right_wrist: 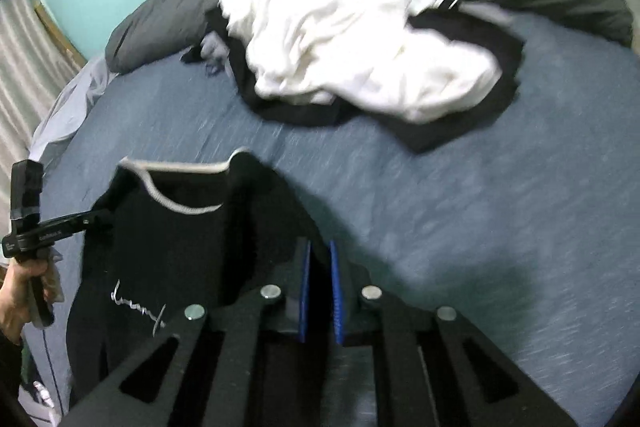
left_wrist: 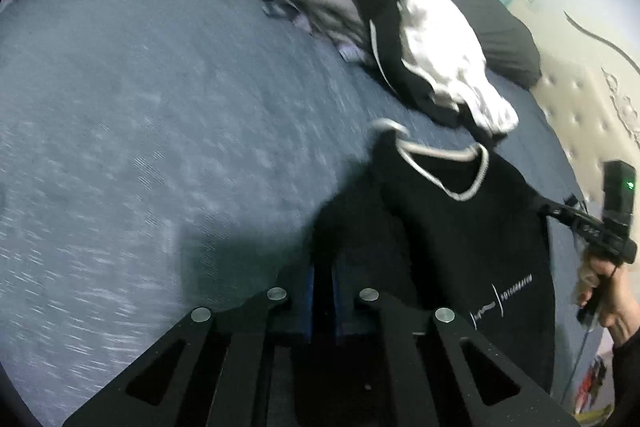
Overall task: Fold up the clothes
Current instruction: 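Lower the sweatshirt onto the bed with both grippers, hood toward the pillow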
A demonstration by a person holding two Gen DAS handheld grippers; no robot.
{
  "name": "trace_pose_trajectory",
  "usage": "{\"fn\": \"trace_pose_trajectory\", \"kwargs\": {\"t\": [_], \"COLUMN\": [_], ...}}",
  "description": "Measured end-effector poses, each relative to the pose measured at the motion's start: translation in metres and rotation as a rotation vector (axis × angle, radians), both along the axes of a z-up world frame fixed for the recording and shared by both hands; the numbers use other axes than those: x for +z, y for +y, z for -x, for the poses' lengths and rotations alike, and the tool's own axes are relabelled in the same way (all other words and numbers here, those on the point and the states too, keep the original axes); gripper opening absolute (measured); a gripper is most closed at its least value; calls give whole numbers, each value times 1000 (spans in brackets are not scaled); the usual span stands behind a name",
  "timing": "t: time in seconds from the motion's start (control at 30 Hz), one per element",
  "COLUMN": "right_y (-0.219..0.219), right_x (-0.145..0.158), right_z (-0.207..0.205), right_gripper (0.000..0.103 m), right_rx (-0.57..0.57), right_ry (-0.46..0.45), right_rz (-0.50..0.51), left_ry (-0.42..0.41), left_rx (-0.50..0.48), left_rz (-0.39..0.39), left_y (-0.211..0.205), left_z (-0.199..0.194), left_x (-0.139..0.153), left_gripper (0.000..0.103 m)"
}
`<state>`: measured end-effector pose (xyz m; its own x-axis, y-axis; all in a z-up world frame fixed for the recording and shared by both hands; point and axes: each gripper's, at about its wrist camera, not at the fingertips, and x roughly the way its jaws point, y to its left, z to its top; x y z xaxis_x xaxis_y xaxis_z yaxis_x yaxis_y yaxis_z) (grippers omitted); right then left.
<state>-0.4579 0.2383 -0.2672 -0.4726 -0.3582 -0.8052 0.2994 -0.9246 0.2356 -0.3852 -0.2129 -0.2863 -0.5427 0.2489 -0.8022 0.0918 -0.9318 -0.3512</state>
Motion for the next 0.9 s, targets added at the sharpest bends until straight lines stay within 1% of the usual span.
{"fn": "trace_pose_trajectory", "kwargs": {"t": [0.1, 0.2, 0.27, 0.33, 0.43, 0.57, 0.7, 0.77, 0.8, 0.9], "right_y": [16, 18, 15, 8, 6, 11, 10, 7, 5, 10], "right_x": [17, 23, 19, 10, -3, -8, -11, -19, -24, -27], "right_z": [16, 32, 43, 50, 57, 68, 83, 89, 91, 88], "right_gripper": [8, 8, 8, 8, 8, 8, 8, 9, 9, 11], "right_rx": [-23, -24, -19, -5, -11, -50, -68, -70, -68, -90], "right_ry": [32, 45, 36, 25, 17, 42, 71, 51, 42, 53], "right_rz": [-28, -73, -108, -143, -163, -168, -193, -192, -185, -149], "left_ry": [13, 12, 8, 0, -6, 3, 16, -21, -35, -44], "left_rx": [41, 21, 9, 10, 14, 10, 4, 0, 2, 18], "left_rz": [23, 63, 85, 85, 95, 154, 196, 166, 162, 140], "left_y": [-19, -20, -20, -18, -16, -10, -5, -4, -4, -5], "left_z": [10, 24, 34, 44, 54, 73, 94, 102, 105, 104], "left_x": [16, 27, 31, 27, 20, 24, 26, 13, 8, -1], "left_gripper": [6, 6, 6, 6, 6, 6, 6, 7, 9, 10]}}
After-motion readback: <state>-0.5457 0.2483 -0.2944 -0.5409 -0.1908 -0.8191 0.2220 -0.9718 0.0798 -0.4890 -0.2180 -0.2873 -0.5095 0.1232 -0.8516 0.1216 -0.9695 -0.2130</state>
